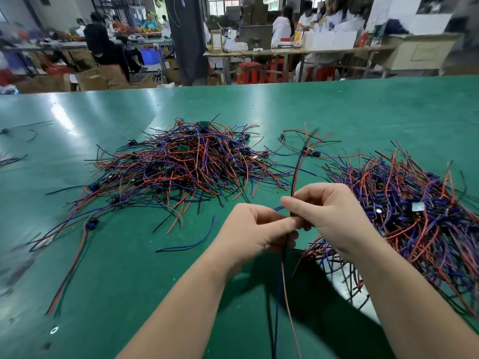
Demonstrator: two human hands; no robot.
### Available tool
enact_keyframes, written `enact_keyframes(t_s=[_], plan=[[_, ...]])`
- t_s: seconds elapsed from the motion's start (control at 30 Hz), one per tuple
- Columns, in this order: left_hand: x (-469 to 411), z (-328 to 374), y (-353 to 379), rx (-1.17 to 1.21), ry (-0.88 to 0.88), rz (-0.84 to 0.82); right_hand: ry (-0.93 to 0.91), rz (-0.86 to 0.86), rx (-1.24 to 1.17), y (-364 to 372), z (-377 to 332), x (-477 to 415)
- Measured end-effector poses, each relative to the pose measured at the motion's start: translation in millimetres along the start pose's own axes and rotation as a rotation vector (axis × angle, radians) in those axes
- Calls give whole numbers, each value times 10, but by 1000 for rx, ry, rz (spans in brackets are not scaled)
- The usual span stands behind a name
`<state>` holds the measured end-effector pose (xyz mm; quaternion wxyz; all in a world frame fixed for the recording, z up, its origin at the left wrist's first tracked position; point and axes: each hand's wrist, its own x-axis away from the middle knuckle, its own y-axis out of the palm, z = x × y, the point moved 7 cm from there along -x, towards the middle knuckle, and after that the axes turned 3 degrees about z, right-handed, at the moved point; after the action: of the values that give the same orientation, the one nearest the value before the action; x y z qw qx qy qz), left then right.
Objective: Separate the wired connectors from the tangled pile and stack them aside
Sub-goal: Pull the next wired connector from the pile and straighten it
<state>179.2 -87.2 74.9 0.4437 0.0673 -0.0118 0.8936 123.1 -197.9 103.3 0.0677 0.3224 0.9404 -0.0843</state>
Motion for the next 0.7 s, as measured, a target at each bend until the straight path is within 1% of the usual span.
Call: enact_keyframes(t_s=[0.07, 0.2, 0.23, 0.37, 0.47, 0.5, 0.53, 0.57, 0.63, 0.7], plan=[[23, -10, 26, -20, -33, -70, 45, 62, -38, -51, 6, -1], [181, -71, 127, -119, -147, -375, 181, 240, -444, -272, -4, -21], [218, -96, 159, -145, -168, -430, 199, 270, -511, -310, 1, -21], [263, -90, 132, -185, -199, -508, 276, 294, -619, -264, 57, 9], [310, -102, 53, -251, -215, -586, 270, 408, -760, -370, 44, 0], [292, -92, 42, -250, -194, -563, 259, 451, -782, -429, 36, -9], [248, -61, 33, -218, -160, -499, 250, 467, -777, -463, 33, -19], [187, -19, 5, -150, -130, -399, 245, 449, -750, -457, 26, -26], [64, 37, -107, 30, -95, -173, 216, 317, -631, -336, -12, -29], [9, 54, -202, 109, -61, -47, 146, 83, -393, -112, -79, 15]])
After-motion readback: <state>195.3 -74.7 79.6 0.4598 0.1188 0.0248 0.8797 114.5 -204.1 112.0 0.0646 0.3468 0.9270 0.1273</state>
